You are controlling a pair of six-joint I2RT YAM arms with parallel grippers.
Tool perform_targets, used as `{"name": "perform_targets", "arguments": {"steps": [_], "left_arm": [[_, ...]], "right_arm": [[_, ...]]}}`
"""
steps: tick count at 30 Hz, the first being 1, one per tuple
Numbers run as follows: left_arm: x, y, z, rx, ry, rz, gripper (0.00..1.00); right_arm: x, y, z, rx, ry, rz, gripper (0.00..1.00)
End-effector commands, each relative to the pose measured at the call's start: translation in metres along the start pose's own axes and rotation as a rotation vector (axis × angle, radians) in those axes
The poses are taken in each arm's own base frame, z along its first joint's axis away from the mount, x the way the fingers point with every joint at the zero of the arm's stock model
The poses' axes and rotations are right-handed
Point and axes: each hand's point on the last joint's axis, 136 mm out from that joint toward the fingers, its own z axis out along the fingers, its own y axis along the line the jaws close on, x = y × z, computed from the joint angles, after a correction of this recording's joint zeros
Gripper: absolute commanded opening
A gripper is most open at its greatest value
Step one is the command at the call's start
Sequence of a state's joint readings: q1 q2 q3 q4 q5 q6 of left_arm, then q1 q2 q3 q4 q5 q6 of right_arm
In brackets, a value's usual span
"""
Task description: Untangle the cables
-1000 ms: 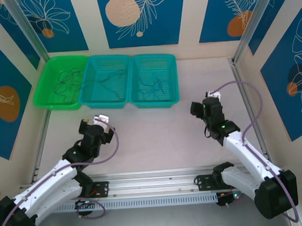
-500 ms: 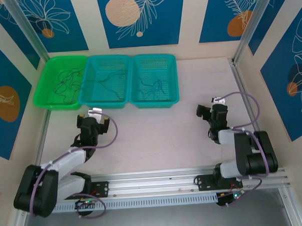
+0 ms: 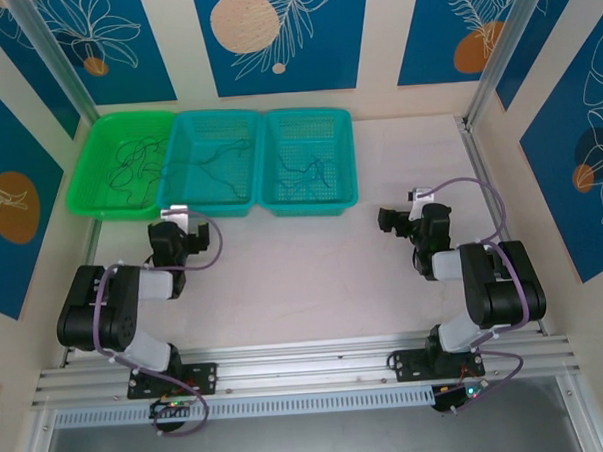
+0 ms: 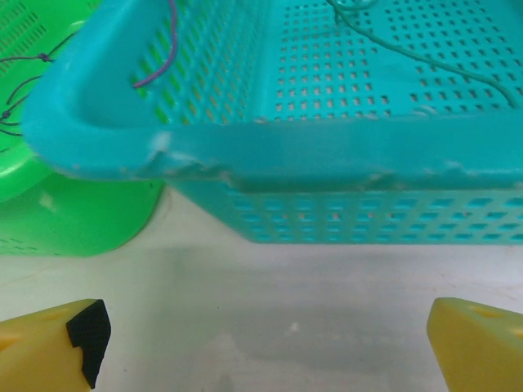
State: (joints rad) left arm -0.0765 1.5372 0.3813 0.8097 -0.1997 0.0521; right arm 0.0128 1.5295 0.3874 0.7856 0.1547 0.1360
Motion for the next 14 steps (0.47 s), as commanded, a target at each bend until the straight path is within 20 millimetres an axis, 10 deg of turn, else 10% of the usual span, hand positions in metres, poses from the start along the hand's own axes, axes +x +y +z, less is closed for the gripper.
{"name": "perform_targets", "arguments": {"steps": [1,14], "left_arm": [[-0.0164,-0.0066,-0.0011,0.045,-0.075,-0.045,1.0],[-0.0162,-0.0126,-0.0009,0.081,-0.066,-0.03,1.0]], "right_arm": [[-0.0215,0.004,0.001,-0.021,-0.062,-0.032,0.99],[-0.021,0.0043,0.0007,-0.017,-0.063,-0.034,0.99]]}}
